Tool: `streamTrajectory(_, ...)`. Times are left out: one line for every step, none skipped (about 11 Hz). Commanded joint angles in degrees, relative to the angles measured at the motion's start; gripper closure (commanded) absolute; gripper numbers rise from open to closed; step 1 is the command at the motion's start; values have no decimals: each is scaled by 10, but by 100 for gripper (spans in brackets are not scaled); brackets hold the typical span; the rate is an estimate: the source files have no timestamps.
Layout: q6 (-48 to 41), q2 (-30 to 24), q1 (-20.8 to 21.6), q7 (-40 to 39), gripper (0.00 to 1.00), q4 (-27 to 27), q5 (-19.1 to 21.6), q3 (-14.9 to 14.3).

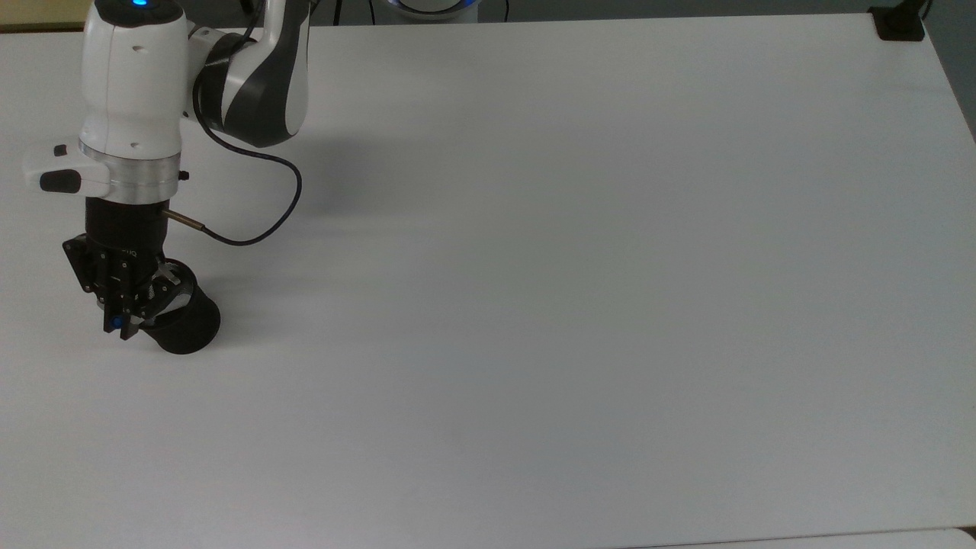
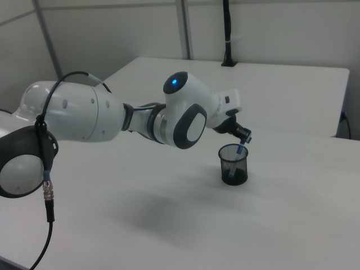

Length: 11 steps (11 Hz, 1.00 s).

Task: Remove the marker
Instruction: 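Lift the marker straight up out of the cup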

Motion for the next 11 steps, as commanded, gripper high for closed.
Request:
streamTrajectory(6,-29,-4,2,96,9,-8,1)
streamTrajectory(4,-43,0,4,96,10,-5,2)
streamTrajectory(0,-58,1,4,95,13,-7,4)
streamTrajectory(-8,-79,3,5,95,14,-7,8)
streamTrajectory(-37,-95,15,5,95,18,-4,9)
streamTrajectory(-67,-104,32,6,95,25,-2,9)
streamTrajectory(-109,-116,44,5,95,26,-1,9)
streamTrajectory(-152,-130,59,5,95,26,0,10)
streamTrajectory(-200,-136,78,5,95,26,0,11)
streamTrajectory(-245,-142,97,4,95,25,0,13)
streamTrajectory(-292,-144,115,4,95,24,0,26)
